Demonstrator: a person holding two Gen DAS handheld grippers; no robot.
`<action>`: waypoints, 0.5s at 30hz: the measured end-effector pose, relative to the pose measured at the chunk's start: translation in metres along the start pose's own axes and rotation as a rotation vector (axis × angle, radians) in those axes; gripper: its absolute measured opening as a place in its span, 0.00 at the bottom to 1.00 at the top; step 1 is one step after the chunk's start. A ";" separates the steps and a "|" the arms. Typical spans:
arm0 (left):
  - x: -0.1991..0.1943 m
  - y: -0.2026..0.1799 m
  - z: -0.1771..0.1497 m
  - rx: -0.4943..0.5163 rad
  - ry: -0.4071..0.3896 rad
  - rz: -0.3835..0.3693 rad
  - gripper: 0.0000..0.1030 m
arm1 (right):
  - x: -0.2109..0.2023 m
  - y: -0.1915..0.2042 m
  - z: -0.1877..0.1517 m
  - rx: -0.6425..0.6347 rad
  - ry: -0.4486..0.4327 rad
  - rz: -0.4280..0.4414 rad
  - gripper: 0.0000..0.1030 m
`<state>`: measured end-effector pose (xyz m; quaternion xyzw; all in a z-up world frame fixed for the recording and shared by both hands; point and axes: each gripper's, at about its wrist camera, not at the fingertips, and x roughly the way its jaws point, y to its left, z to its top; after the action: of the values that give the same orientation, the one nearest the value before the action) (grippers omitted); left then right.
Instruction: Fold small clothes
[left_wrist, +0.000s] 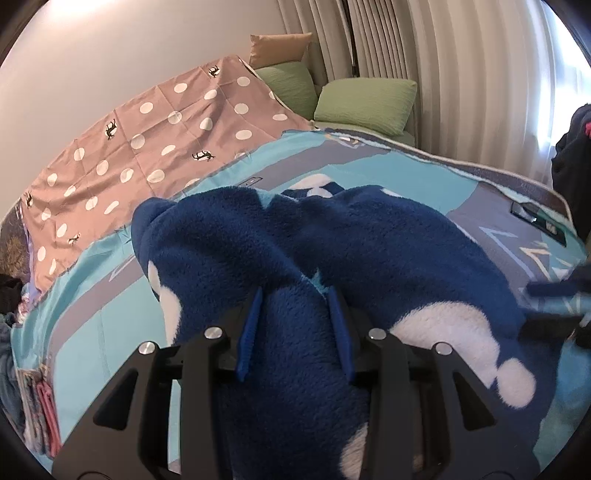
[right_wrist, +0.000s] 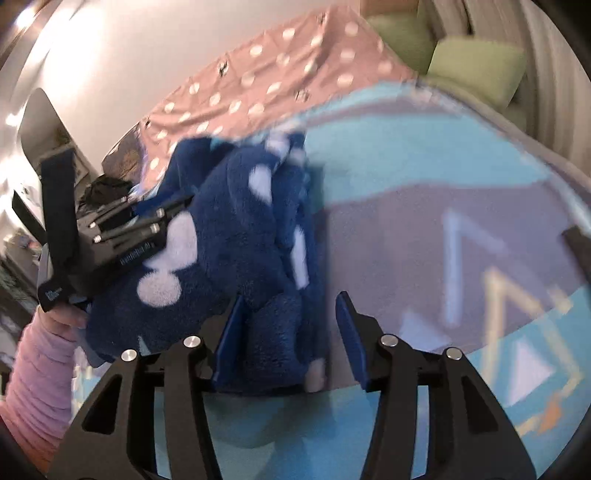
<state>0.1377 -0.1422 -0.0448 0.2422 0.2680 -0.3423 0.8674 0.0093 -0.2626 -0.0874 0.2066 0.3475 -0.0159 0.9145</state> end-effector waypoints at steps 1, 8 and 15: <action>0.001 -0.002 0.001 0.015 0.005 0.007 0.35 | -0.014 0.003 0.004 -0.030 -0.062 -0.052 0.48; 0.011 -0.023 0.014 0.123 0.066 0.062 0.35 | -0.036 0.021 0.007 -0.081 -0.075 0.130 0.37; 0.014 -0.018 0.014 0.130 0.078 0.038 0.35 | -0.007 0.073 -0.045 -0.242 0.161 0.420 0.28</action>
<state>0.1377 -0.1684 -0.0475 0.3164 0.2738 -0.3326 0.8452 -0.0115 -0.1788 -0.0863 0.1637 0.3680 0.2325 0.8853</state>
